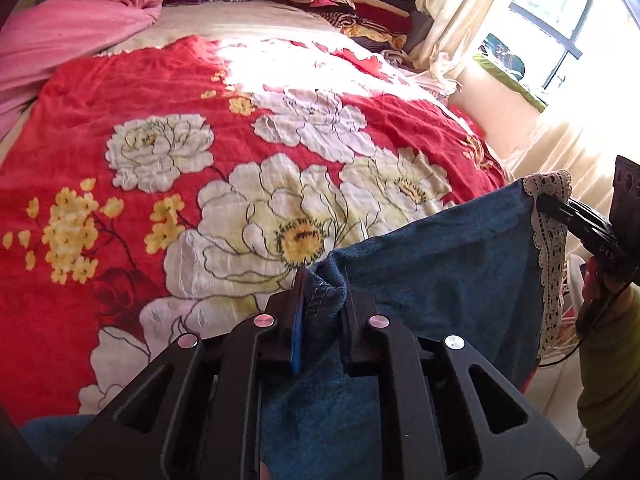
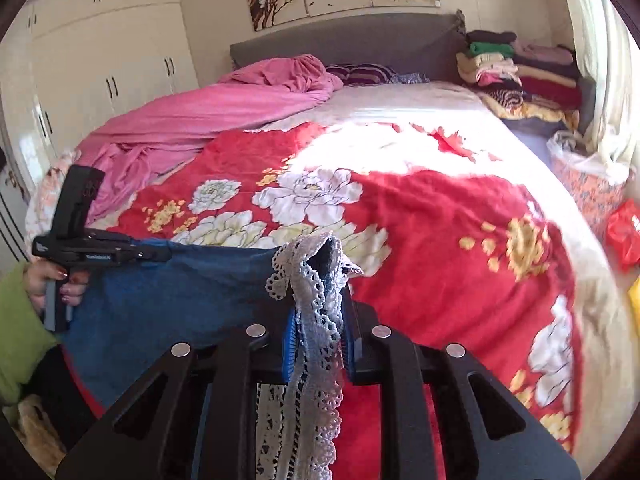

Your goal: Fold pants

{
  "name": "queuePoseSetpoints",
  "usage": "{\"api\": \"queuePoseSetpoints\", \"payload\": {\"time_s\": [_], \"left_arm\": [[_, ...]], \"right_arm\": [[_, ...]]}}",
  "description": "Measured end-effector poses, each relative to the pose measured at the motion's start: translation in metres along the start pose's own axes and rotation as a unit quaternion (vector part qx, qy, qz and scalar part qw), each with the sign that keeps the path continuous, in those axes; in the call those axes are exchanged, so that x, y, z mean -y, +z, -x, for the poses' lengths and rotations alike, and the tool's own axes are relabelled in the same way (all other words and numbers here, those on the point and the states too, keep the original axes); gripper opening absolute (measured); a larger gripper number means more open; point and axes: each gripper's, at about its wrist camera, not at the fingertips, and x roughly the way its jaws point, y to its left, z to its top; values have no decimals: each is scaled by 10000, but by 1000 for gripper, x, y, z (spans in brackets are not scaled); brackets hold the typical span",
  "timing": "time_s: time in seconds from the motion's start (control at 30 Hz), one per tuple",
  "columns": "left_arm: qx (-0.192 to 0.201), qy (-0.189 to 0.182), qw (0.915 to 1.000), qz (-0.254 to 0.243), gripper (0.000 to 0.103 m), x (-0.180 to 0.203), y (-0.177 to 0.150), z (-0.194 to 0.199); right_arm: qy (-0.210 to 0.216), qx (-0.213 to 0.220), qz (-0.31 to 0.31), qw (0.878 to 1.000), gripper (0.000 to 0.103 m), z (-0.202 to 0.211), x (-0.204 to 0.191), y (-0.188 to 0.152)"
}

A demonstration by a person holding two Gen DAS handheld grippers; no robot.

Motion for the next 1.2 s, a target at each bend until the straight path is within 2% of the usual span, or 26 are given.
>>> {"api": "queuePoseSetpoints", "payload": {"time_s": [0.13, 0.27, 0.37, 0.47, 0.5, 0.53, 0.6, 0.67, 0.7, 0.93, 1.0, 1.13, 1.2], "left_arm": [[36, 488, 9986, -192, 7, 5, 15, -14], [-138, 823, 9965, -108, 7, -7, 12, -37], [-241, 941, 9952, -95, 9, -15, 3, -52], [-165, 908, 9957, -59, 10, -18, -3, -55], [-137, 902, 9958, -46, 10, -18, -3, -54], [-104, 911, 9958, -46, 11, -18, -4, -52], [-52, 955, 9954, -25, 17, -16, -5, -45], [-9, 982, 9951, 94, 32, -17, -8, -31], [29, 914, 9957, 156, 33, -18, -10, -24], [380, 904, 9948, 273, 39, -8, -38, 37], [482, 859, 9947, 290, 40, -2, -50, 53], [667, 773, 9942, 334, 40, 11, -74, 83], [725, 755, 9940, 316, 41, 16, -86, 95]], "right_arm": [[-320, -360, 252, 9985, 16, -34, 12, 16], [-421, -892, 353, 9945, 16, -80, 18, 7], [-547, -1198, 366, 9906, 19, -104, 20, -5], [-539, -1239, 67, 9908, 24, -114, 30, -13], [-553, -1211, 16, 9911, 30, -113, 31, -13], [-593, -1187, -12, 9912, 38, -112, 31, -13], [-714, -1091, -140, 9914, 46, -102, 33, -10], [-577, -830, -433, 9939, 52, -79, 35, -8], [-512, -674, -560, 9948, 57, -66, 35, -8], [-333, -184, -1180, 9923, 58, 14, 26, -40], [-289, -86, -1236, 9919, 64, 35, 21, -52], [-257, -92, -1370, 9902, 66, 58, 15, -75], [-85, -179, -1529, 9880, 66, 63, 14, -87]]}}
